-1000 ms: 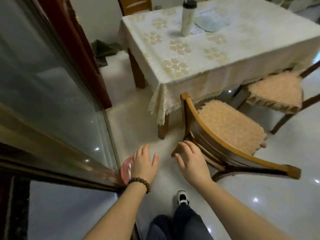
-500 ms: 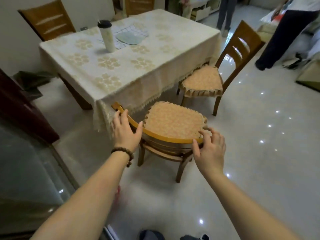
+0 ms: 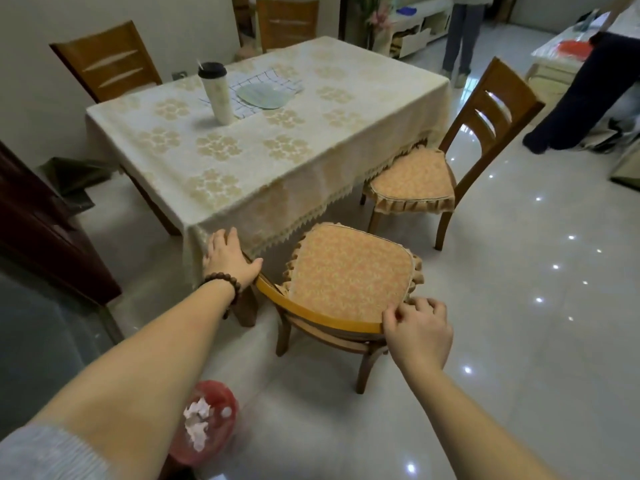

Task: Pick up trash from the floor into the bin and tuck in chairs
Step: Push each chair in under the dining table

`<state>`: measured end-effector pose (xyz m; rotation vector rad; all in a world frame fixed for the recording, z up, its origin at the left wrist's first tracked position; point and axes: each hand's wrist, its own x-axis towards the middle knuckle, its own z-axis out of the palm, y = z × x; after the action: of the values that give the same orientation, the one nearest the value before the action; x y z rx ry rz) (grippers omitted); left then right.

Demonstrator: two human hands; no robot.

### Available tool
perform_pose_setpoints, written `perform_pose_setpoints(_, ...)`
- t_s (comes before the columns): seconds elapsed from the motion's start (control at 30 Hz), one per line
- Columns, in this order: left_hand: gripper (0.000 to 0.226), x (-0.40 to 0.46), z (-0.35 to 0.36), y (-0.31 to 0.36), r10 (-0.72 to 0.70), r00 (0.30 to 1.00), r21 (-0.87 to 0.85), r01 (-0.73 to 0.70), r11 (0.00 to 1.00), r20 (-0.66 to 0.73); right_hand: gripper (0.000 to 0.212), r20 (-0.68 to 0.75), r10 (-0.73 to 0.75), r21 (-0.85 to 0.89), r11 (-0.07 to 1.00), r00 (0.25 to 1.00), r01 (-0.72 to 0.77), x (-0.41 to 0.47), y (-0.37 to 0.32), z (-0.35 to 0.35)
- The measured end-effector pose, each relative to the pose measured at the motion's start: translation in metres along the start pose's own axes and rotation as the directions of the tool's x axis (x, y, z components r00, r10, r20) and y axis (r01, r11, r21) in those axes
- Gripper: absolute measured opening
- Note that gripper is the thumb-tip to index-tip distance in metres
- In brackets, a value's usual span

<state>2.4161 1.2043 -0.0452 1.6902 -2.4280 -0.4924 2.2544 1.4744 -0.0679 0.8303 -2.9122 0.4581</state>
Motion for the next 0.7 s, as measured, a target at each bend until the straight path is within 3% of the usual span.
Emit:
perform_pose_setpoints(0.2,0.037,0.012,-0.003,0.005,-0.038,0.996,-0.034,0.036,0.999,-0.078,0.032,-0.041,-0.001,0.015,1.000,0.999,0.002,0.004,0.002,0.004)
perform_pose_setpoints(0.43,0.026,-0.006,0.005,0.020,-0.099,0.988,-0.079,0.090,0.993,-0.118,0.039,-0.166,-0.143,0.068,0.985,0.976,0.156,0.024,0.029,-0.002)
perform_pose_setpoints(0.7,0.023,-0.069,0.031,0.063,-0.297,0.938,-0.132,0.276,0.952,-0.181,0.024,-0.061,-0.351,0.046,0.934,0.934,0.354,0.080,0.099,-0.015)
